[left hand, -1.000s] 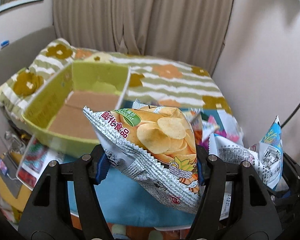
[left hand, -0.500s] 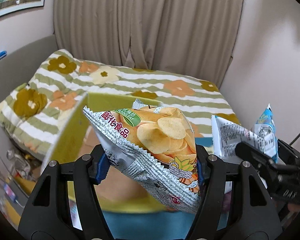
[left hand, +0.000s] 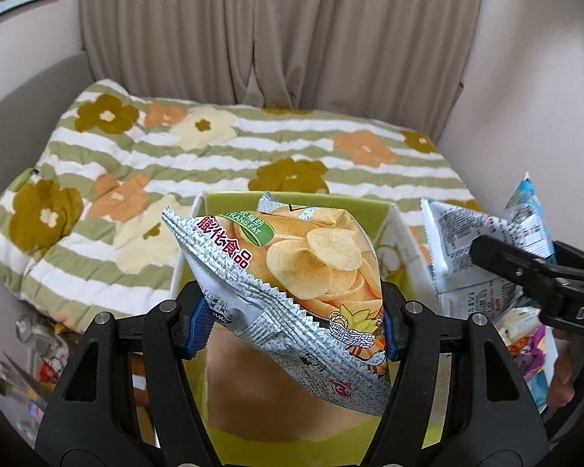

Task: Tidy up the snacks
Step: 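Carry the chip bag into the yellow box and open the left tool, then lower the blue-white bag into the yellow box and open the right tool, then grasp the cream snack bag with the left tool while the right tool grasps the purple bag, then drop the cream snack bag into the yellow box with the left tool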

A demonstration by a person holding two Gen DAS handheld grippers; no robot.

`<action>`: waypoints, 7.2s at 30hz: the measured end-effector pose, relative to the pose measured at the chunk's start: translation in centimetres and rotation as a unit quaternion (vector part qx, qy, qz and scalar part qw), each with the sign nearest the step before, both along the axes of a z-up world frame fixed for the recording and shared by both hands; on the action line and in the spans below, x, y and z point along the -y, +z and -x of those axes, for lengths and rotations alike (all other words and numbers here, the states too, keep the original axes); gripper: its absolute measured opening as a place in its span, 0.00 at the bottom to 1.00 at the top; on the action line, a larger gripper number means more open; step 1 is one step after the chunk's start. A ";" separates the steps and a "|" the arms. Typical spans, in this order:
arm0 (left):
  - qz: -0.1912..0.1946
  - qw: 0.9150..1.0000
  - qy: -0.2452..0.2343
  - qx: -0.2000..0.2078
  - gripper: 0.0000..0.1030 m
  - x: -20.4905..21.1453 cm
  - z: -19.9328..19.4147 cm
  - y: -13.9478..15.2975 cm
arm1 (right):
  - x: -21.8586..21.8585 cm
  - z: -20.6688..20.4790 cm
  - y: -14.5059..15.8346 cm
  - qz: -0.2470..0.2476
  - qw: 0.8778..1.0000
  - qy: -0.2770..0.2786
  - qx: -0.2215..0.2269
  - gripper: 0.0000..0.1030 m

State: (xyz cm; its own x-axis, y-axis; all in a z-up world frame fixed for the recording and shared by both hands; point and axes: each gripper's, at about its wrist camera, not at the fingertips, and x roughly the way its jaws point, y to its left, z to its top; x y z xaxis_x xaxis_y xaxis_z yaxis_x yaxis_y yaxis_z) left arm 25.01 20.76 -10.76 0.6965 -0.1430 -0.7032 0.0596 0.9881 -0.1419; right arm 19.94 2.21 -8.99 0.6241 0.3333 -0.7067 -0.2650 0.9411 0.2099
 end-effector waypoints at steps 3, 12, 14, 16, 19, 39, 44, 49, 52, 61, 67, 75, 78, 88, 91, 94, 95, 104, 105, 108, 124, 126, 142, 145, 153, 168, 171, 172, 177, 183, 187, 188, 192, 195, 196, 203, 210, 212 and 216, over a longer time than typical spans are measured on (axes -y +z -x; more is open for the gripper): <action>-0.005 1.000 -0.018 -0.020 0.60 -0.5 -2.5 -2.0 | -1.2 -1.4 -0.7 0.010 1.000 -0.015 -0.010 0.76; -0.009 0.999 -0.007 -0.048 0.99 -1.0 -4.9 -5.0 | -2.9 -4.0 -2.4 0.045 0.998 -0.031 -0.035 0.76; -0.009 0.998 0.001 -0.055 0.99 -1.4 -4.5 -5.0 | -2.8 -4.2 -2.8 0.045 0.998 -0.028 -0.037 0.76; -0.016 0.998 0.010 -0.061 0.99 -1.6 -3.8 -5.0 | -2.8 -4.3 -3.1 0.044 0.998 -0.023 -0.039 0.76; -0.015 0.998 0.015 -0.064 0.99 -2.0 -2.1 -4.4 | -2.6 -4.4 -3.5 0.036 0.998 -0.017 -0.046 0.76; -0.002 0.996 0.063 -0.067 0.99 -5.4 0.7 -3.6 | -7.7 -9.0 -5.5 0.030 0.997 0.052 -0.051 0.84; -0.002 0.996 0.065 -0.069 0.99 -5.8 1.0 -3.7 | -8.0 -8.7 -5.6 0.028 0.998 0.042 -0.039 1.00; -0.007 0.996 0.058 -0.068 0.99 -6.0 1.2 -4.0 | -8.0 -7.6 -5.8 0.044 0.997 0.043 -0.050 1.00; -0.004 0.997 0.050 -0.066 0.99 -5.9 1.4 -3.9 | -8.0 -7.2 -5.4 0.047 0.997 0.040 -0.051 1.00; -0.007 0.999 0.040 -0.034 0.99 -5.5 2.8 -0.8 | -7.3 -4.1 -1.9 0.053 0.998 0.025 -0.030 1.00; -0.016 0.999 0.040 -0.007 0.99 -3.6 5.0 1.9 | -5.5 -0.7 1.0 0.042 0.999 0.015 0.006 1.00; -0.001 0.999 0.028 0.022 0.99 2.3 8.9 4.0 | 0.4 4.1 4.0 0.013 0.999 -0.006 0.039 1.00; 0.009 1.000 0.011 0.028 0.99 6.0 9.8 4.4 | 3.8 6.5 4.6 0.020 0.998 -0.018 0.052 1.00; 0.013 0.997 -0.058 0.047 0.99 17.9 12.2 4.7 | 14.8 13.1 4.6 0.044 0.993 -0.084 0.068 1.00; 0.013 0.996 -0.074 0.041 0.99 20.7 12.6 4.3 | 17.6 14.6 4.1 0.043 0.992 -0.098 0.060 1.00; 0.012 0.996 -0.087 0.030 0.99 23.5 12.8 3.5 | 20.1 15.6 3.3 0.045 0.992 -0.102 0.051 1.00; 0.011 0.995 -0.091 0.025 0.99 24.4 12.8 3.2 | 20.7 15.8 3.1 0.046 0.993 -0.102 0.048 1.00; -0.017 0.988 -0.148 -0.034 0.99 30.1 11.2 -0.6 | 24.9 17.5 -1.6 0.038 0.995 -0.090 0.002 1.00; -0.018 0.987 -0.156 -0.040 0.99 30.6 10.8 -1.1 | 25.1 17.5 -2.1 0.039 0.995 -0.091 -0.003 1.00; -0.027 0.981 -0.182 -0.065 0.99 31.8 9.0 -3.0 | 25.2 17.8 -3.8 0.032 0.995 -0.096 -0.016 1.00; -0.045 0.941 -0.292 -0.164 0.99 35.5 2.8 -10.9 | 21.6 14.7 -11.7 0.051 0.988 -0.127 -0.067 1.00; -0.048 0.937 -0.302 -0.172 0.99 35.6 2.5 -11.4 | 21.2 14.2 -12.3 0.057 0.987 -0.131 -0.069 1.00; -0.040 0.919 -0.343 -0.191 0.65 36.0 2.9 -12.2 | 21.0 12.6 -14.3 0.084 0.984 -0.142 -0.064 1.00; -0.036 0.920 -0.339 -0.192 0.65 35.7 3.0 -12.1 | 20.7 12.3 -14.6 0.093 0.985 -0.130 -0.064 1.00; -0.028 0.927 -0.327 -0.183 0.65 35.3 3.2 -11.2 | 21.0 12.4 -14.8 0.093 0.987 -0.114 -0.062 0.72; -0.019 0.954 -0.273 -0.119 0.64 34.0 5.6 -5.1 | 23.1 14.6 -10.8 0.062 0.992 -0.105 -0.016 0.63; -0.015 0.962 -0.254 -0.097 0.64 33.6 6.4 -3.0 | 23.5 15.2 -9.0 0.059 0.993 -0.099 0.000 0.63; -0.013 0.965 -0.245 -0.087 0.64 33.4 6.6 -2.1 | 23.7 15.4 -8.3 0.059 0.994 -0.096 0.006 0.63; -0.002 0.979 -0.195 -0.052 0.64 31.5 8.0 1.3 | 24.2 15.7 -5.0 0.062 0.995 -0.066 0.033 0.63; -0.005 0.993 -0.116 -0.022 0.64 26.8 10.6 4.7 | 23.7 14.9 -1.5 0.063 0.996 0.000 0.070 0.63; -0.007 0.998 -0.069 -0.012 0.64 22.3 11.7 5.9 | 21.8 14.1 0.6 0.061 0.994 0.031 0.089 0.63; -0.008 0.998 -0.057 -0.011 0.64 20.9 11.8 6.1 | 21.1 13.9 1.1 0.059 0.994 0.038 0.089 0.63; -0.003 1.000 -0.027 -0.009 0.64 15.8 11.5 6.3 | 18.1 12.6 2.8 0.045 0.992 0.060 0.097 0.63; -0.008 1.000 -0.009 -0.011 0.64 11.9 11.1 6.0 | 14.7 11.8 3.5 0.044 0.991 0.073 0.105 0.63; -0.008 1.000 -0.001 -0.011 0.64 10.5 11.0 5.9 | 13.5 11.5 3.7 0.038 0.991 0.077 0.105 0.63; -0.022 0.999 0.032 -0.027 0.65 2.9 9.7 3.1 | 6.3 9.0 3.1 0.017 0.990 0.105 0.097 0.63; -0.054 0.996 -0.005 -0.071 0.65 0.5 6.9 -1.6 | 0.6 7.3 1.3 0.019 0.992 0.103 0.070 0.63; -0.071 0.994 -0.017 -0.080 0.65 0.9 6.3 -2.6 | -0.4 6.9 0.8 0.022 0.994 0.091 0.057 0.63; -0.087 0.992 -0.036 -0.089 0.79 1.3 5.6 -4.2 | -1.5 6.3 -0.1 0.029 0.997 0.067 0.034 0.63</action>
